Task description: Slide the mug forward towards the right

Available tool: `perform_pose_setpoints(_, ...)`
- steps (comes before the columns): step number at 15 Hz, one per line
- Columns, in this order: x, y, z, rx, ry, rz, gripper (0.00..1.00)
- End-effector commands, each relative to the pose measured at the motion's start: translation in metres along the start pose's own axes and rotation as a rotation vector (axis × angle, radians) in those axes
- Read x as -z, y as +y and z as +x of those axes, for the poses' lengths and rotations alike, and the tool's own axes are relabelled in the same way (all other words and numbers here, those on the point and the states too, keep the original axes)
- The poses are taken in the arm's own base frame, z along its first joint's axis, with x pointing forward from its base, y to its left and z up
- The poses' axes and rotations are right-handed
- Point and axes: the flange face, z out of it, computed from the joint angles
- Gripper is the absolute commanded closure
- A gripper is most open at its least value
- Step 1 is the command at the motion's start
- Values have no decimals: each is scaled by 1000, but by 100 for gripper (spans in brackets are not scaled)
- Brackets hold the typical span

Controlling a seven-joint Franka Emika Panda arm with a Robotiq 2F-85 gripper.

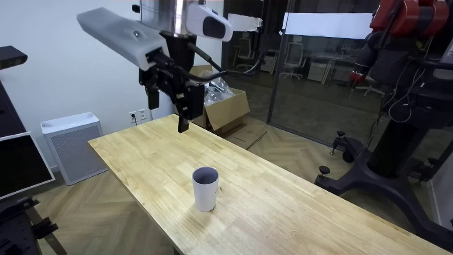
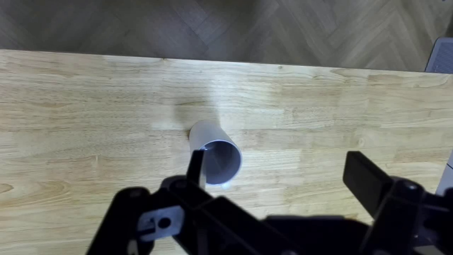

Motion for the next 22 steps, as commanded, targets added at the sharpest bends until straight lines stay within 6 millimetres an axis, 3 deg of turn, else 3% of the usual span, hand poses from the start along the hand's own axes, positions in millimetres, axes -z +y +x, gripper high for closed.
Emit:
perform_pose_setpoints(1,0,0,0,0,-1,0,0)
perform_pose_setpoints(6,0,4,5,-32,20,-5,0)
perform_pose_setpoints(12,-14,63,61,-242,243,-149,0)
perform_pose_setpoints(14,-35,80,78,-302,237,-184,0)
perform_pose_setpoints(17,-78,93,95,-370,96,-194,0)
perform_pose_setpoints(22,-138,90,117,-369,-87,-212,0)
